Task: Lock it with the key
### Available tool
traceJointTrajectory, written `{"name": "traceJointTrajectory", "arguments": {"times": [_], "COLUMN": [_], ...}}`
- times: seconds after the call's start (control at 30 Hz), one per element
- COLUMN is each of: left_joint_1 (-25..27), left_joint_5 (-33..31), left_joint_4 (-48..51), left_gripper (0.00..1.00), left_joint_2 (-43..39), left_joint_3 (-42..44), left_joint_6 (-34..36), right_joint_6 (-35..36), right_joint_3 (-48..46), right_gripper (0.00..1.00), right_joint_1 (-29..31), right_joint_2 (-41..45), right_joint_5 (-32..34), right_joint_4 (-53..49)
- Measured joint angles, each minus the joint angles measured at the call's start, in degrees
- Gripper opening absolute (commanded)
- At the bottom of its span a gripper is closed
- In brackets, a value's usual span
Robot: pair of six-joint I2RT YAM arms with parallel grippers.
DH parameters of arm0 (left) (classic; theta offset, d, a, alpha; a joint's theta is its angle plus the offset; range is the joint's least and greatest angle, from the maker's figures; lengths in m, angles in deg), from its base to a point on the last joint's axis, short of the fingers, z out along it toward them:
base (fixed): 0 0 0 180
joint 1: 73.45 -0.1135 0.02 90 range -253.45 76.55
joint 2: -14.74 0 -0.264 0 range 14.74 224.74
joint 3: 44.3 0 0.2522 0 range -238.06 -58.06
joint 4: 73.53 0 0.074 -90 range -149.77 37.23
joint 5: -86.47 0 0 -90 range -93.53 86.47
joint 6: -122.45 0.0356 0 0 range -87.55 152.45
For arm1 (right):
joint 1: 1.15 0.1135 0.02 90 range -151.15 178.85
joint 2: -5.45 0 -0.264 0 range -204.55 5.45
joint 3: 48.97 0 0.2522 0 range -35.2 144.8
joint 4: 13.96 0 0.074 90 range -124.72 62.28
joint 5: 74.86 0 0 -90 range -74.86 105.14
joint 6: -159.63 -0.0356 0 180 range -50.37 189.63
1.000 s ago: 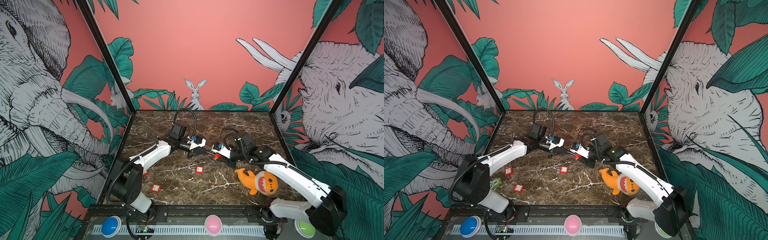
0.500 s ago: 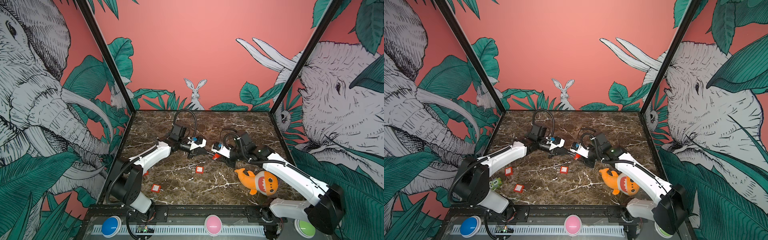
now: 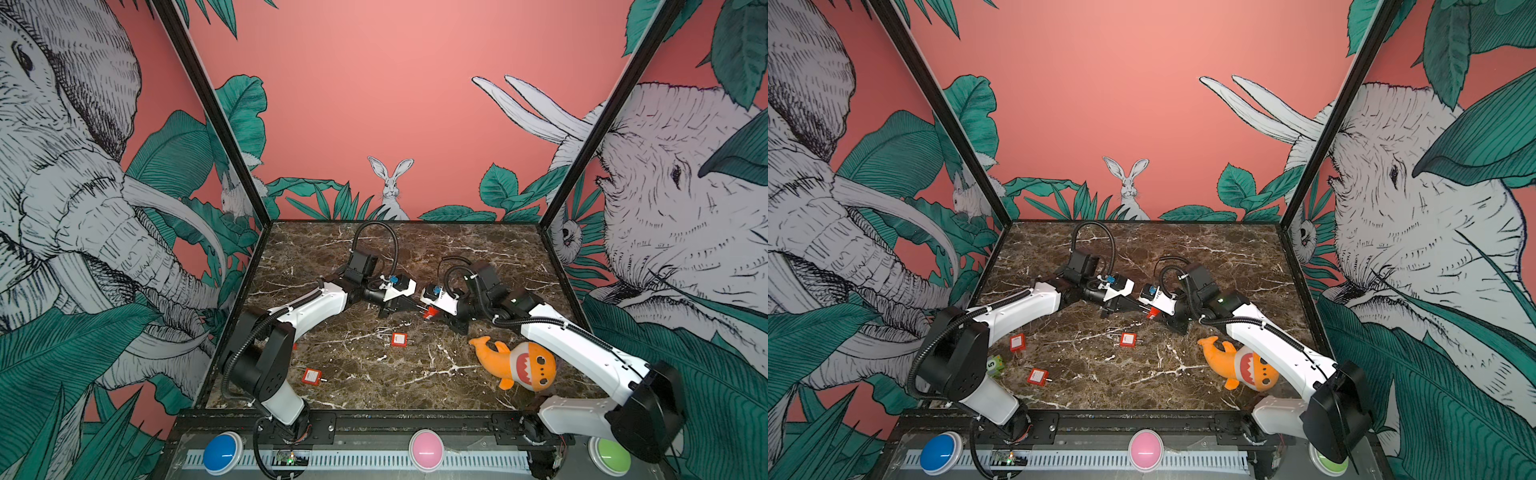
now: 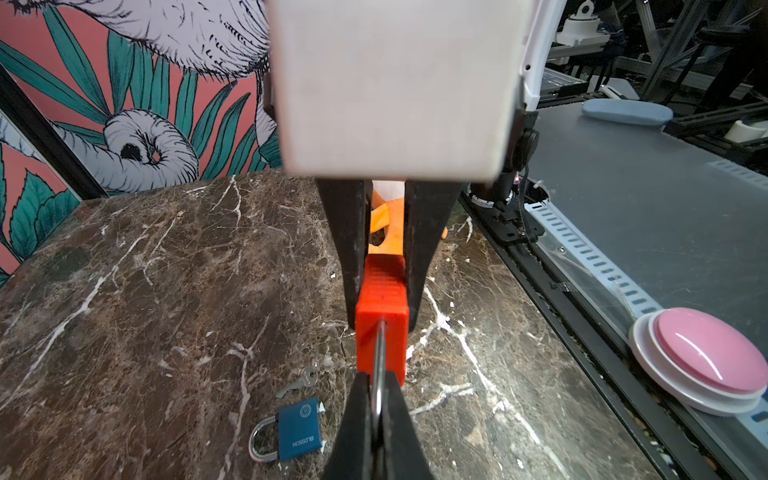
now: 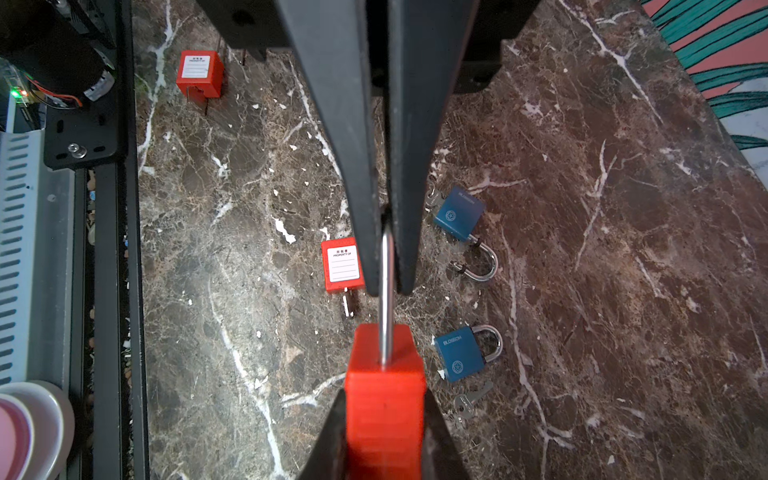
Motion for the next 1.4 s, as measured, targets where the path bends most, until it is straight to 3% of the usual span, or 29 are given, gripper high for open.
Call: {"name": "traceJointTrajectory", "arguments": {"times": [0.1, 0.27, 0.57, 1.07, 1.4], "left_joint_1": [0.1, -0.3, -1.7, -1.4, -0.9], "left_joint_5": [0.8, 2.8, 3.7, 2.8, 1.5], "left_joint_4": [0.0, 0.0, 6.7, 9.3, 8.5], "left_gripper": [0.0, 0.0, 0.0, 0.0, 0.0], "left_joint_2": [0.9, 2.3, 2.6, 2.5, 2.1], "left_joint_3": [-0.2, -1.8, -6.7, -6.7, -6.1], "left_joint_6": [0.1, 0.2, 6.1, 7.7, 6.8], "right_joint_6": [-0.8, -1.8, -3.7, -4.9, -5.4], "right_joint_3": [0.0, -1.6, -8.6, -8.1, -8.1], "right_gripper": [0.45, 0.52, 0.41, 0.32, 0.19], "right_joint_1": [0.2, 0.3, -2.5, -3.9, -4.2], "right_joint_2": [-0.5, 4.8, 19.6, 11.1, 9.0], "right_joint_5": [0.8, 3.9, 10.1, 4.4, 1.3], "right_joint_4": [1.8, 4.9, 2.9, 0.8, 1.9]}}
